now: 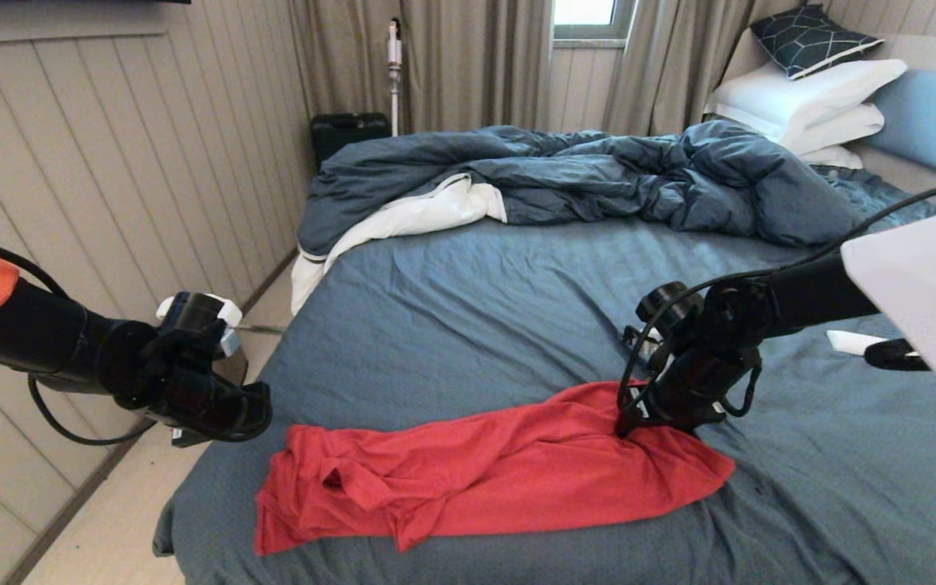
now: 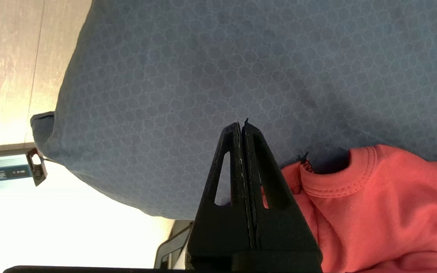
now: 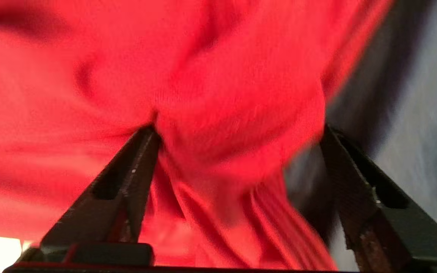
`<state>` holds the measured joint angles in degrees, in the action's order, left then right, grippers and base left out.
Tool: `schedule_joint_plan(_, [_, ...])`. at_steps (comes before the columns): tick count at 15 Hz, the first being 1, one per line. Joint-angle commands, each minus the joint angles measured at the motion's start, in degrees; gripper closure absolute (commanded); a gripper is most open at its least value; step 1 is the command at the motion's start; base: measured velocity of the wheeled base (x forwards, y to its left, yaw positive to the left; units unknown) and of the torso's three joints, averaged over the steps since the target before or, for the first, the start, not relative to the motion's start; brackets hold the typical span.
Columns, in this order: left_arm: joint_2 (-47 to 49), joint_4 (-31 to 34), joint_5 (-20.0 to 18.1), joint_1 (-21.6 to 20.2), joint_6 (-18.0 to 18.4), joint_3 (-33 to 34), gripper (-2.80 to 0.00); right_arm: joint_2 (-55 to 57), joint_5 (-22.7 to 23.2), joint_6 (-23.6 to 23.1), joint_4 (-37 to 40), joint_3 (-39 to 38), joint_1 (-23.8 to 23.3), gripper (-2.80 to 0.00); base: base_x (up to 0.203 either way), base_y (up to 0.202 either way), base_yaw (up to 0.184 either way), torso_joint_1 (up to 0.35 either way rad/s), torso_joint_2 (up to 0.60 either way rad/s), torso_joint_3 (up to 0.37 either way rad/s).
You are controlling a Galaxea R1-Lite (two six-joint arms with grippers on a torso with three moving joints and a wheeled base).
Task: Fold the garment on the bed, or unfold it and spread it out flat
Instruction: Fold the red T-shirt
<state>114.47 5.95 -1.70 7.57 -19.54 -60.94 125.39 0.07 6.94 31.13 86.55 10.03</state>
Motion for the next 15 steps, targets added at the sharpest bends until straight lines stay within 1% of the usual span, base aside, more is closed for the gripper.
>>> schedule_joint_plan(1, [0.23, 0.03, -0.03, -0.01, -0.15, -0.06, 0.0, 1.32, -0.07, 0.01, -1.08, -0.5, 0.07, -2.8, 0.0, 0.0, 0.0, 0.0, 0.0, 0.0])
schedule_joint_plan(2, [0.26, 0.03, -0.02, -0.01, -0.15, -0.06, 0.0, 1.91, 0.07, 0.05, -1.15, -0.5, 0.07, -2.8, 0.0, 0.0, 0.0, 0.0, 0.0, 0.0])
schedule_joint_plan(3, [0.38, 0.03, -0.02, -0.01, -0.15, -0.06, 0.0, 2.23, 0.1, 0.01, -1.16, -0.59, 0.07, 0.0, 0.0, 0.0, 0.0, 0.0, 0.0, 0.0])
schedule_joint_plan(6, [0.67, 0.03, 0.03, -0.01, -0.15, -0.06, 0.0, 1.68, -0.05, 0.01, -1.31, -0.66, 0.15, 0.0, 0.0, 0.0, 0.0, 0.0, 0.0, 0.0])
schedule_joint_plan(10, [0.67, 0.03, 0.21, 1.04, -0.15, 0.38, 0.0, 0.56, -0.25, 0.01, -1.25, -0.5, -0.13, 0.0, 0.0, 0.0, 0.0, 0.0, 0.0, 0.0])
schedule_joint_plan(12, [0.67, 0.03, 0.3, 1.13, -0.15, 0.6, 0.0, -1.49, -0.3, 0.01, -1.22, -0.56, -0.27, 0.0, 0.0, 0.0, 0.0, 0.0, 0.0, 0.0])
schedule_joint_plan(15, [0.58, 0.03, 0.3, 1.13, -0.15, 0.65, 0.0, -3.43, -0.42, -0.15, -1.01, 0.19, -2.33, 0.0, 0.0, 0.0, 0.0, 0.0, 0.0, 0.0])
